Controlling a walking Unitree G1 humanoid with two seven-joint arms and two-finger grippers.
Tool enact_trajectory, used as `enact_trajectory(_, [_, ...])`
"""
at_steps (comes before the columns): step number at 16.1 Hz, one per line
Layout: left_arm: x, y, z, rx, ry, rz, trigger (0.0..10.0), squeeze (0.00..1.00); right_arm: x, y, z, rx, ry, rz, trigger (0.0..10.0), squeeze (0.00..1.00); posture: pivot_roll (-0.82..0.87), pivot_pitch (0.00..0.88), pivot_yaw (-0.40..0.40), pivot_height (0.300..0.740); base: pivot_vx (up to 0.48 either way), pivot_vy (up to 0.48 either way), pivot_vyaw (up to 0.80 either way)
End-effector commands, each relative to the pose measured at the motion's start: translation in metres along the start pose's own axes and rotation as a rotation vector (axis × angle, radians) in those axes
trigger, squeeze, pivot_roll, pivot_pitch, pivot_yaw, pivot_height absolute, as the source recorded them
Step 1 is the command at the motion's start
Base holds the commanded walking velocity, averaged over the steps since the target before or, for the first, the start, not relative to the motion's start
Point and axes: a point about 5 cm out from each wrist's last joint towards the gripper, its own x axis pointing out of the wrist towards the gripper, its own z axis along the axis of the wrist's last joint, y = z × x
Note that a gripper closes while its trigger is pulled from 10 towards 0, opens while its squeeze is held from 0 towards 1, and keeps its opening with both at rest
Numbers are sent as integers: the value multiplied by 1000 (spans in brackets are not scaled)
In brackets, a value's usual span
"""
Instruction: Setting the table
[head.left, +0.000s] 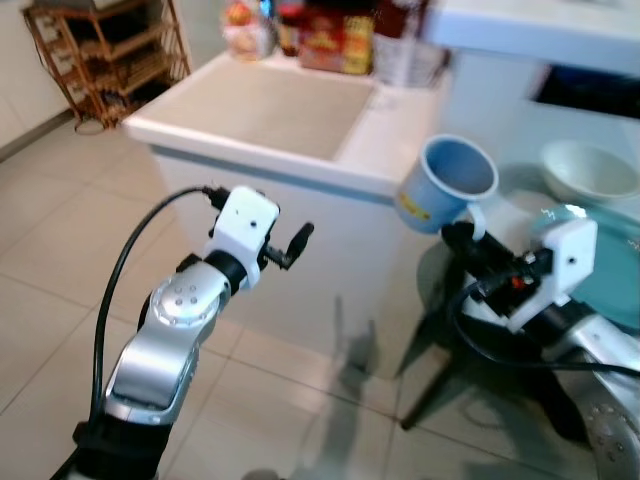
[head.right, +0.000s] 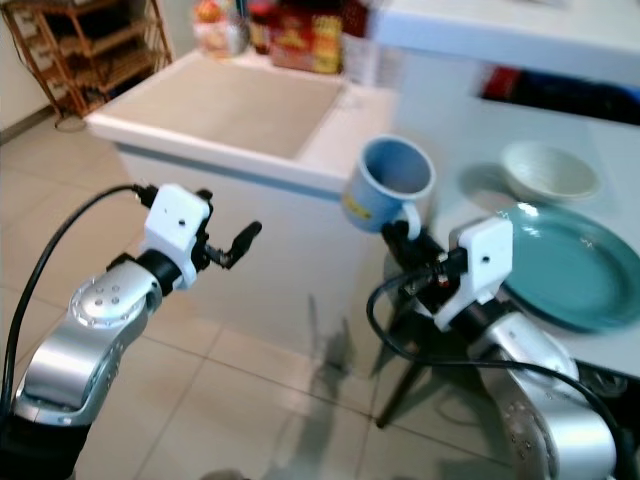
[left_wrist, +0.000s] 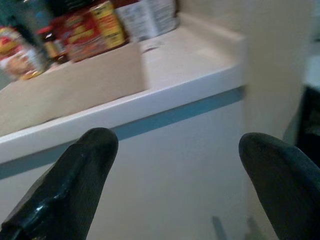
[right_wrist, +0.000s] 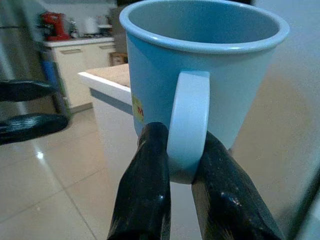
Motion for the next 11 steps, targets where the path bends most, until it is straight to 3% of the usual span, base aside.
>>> enact_trajectory(1, [3, -5, 4, 5, -15, -29, 10000, 0, -5, -7, 1, -31, 14, -42, 10000, 0, 81, 38, 51, 740, 0, -480, 0])
enact_trajectory(3, [4, -4, 5, 6, -18, -34, 10000, 0, -3, -23, 3, -40, -5, -177, 10000, 0, 75, 39, 55, 740, 0, -480, 0])
enact_trajectory(6, [4, -3, 7, 14, -22, -29, 10000, 0, -3, -35, -3, -78, 46, -284, 10000, 0, 80, 41, 50, 740, 0, -480, 0])
enact_trajectory(7, [4, -1, 7, 22, -22, -19, 10000, 0, -4, -43, -4, -75, 57, -375, 10000, 0, 80, 41, 50, 740, 0, -480, 0])
enact_trajectory(11, [7, 1, 10, 22, -32, 0, 10000, 0, 3, -51, 1, 75, -42, -576, 10000, 0, 80, 42, 49, 740, 0, -480, 0])
